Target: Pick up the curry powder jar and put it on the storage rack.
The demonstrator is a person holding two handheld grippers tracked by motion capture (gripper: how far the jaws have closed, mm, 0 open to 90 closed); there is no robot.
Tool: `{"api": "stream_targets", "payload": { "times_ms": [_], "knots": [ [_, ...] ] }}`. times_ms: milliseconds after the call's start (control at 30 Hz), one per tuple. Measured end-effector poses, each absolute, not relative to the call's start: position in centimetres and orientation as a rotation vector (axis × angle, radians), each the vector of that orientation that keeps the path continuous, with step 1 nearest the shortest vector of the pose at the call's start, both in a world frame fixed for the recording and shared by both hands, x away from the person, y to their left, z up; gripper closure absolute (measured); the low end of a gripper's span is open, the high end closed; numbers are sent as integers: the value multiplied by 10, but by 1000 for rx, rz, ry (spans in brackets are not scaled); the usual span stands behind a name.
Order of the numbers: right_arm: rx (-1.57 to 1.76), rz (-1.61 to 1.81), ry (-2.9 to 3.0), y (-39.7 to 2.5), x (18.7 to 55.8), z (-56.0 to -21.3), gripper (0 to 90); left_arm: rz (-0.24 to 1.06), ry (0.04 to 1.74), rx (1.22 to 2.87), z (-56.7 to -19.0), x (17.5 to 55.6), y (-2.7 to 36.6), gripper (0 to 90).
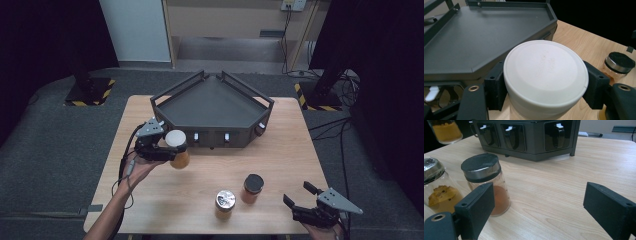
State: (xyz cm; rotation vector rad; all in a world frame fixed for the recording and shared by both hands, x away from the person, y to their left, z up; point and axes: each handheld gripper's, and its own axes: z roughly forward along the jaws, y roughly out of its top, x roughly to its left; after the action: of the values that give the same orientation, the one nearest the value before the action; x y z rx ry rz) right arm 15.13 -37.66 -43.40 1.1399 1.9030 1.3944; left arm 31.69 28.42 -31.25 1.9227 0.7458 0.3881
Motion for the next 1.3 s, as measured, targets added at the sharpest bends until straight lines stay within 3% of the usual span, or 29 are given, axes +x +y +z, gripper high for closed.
{"api": "stream_targets", "payload": {
  "times_ms": [767, 1300],
  "knots": [
    [1144, 1402, 1902, -378, 152, -435, 104, 454, 833, 1866, -250, 361, 273, 322],
    [1150, 1410, 1898, -379, 152, -435, 104, 513, 952, 1835, -247, 395, 261, 322]
  ]
}}
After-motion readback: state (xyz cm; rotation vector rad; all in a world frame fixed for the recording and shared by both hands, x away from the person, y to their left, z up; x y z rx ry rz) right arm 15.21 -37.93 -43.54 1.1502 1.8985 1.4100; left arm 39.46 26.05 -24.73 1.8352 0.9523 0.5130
